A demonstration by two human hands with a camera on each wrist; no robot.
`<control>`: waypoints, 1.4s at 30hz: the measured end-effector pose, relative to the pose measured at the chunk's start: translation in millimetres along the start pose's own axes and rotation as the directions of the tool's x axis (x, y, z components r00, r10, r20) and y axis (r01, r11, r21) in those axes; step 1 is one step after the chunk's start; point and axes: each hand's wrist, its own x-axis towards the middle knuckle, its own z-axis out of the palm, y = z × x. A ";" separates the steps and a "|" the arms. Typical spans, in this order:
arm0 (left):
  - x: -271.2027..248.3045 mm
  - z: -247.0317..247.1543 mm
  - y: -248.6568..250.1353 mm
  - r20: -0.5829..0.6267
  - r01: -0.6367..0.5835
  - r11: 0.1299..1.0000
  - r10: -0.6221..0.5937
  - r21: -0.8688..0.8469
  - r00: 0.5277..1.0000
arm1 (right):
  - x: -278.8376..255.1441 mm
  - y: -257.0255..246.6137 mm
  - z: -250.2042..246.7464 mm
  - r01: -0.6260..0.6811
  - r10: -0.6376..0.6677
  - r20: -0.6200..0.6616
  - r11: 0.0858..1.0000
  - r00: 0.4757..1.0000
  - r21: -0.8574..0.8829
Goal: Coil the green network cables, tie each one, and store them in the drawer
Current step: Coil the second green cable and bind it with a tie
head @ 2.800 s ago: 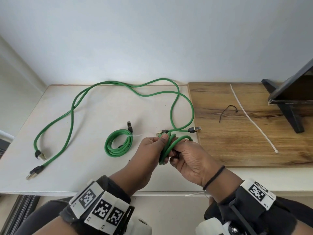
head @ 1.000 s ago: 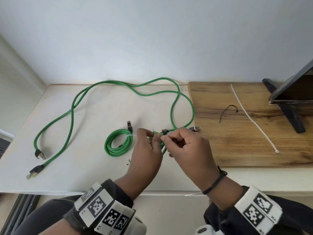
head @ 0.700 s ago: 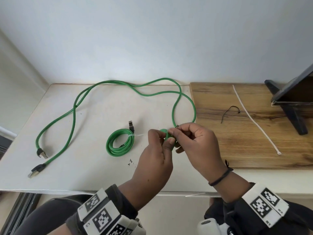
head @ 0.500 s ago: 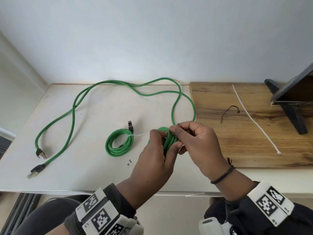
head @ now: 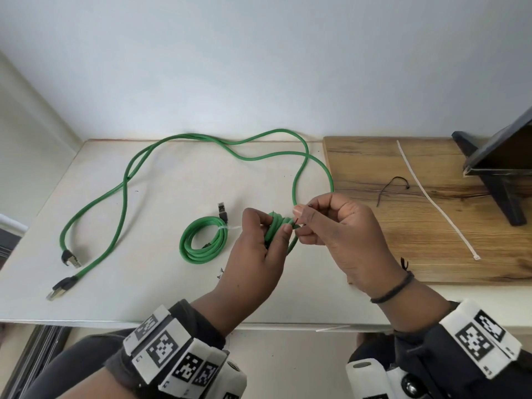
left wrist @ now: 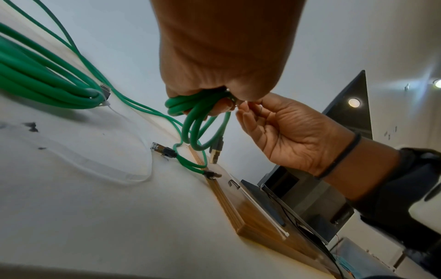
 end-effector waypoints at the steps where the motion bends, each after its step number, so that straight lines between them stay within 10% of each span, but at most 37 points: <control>1: 0.5 -0.6 -0.4 0.017 0.012 1.000 -0.012 -0.007 1.000 | -0.1 -0.2 0.2 -0.005 0.005 0.010 1.000 1.000 -0.003; 30: -0.5 -0.6 0.1 0.220 0.203 0.921 -0.134 -0.333 0.966 | 6.0 -6.1 -10.8 -0.313 0.284 0.198 0.941 0.938 0.130; 42: 3.7 -3.5 -3.6 0.234 0.171 0.936 -0.099 -0.308 0.967 | -2.5 -10.0 -15.0 0.196 -0.085 0.273 0.892 0.958 -0.408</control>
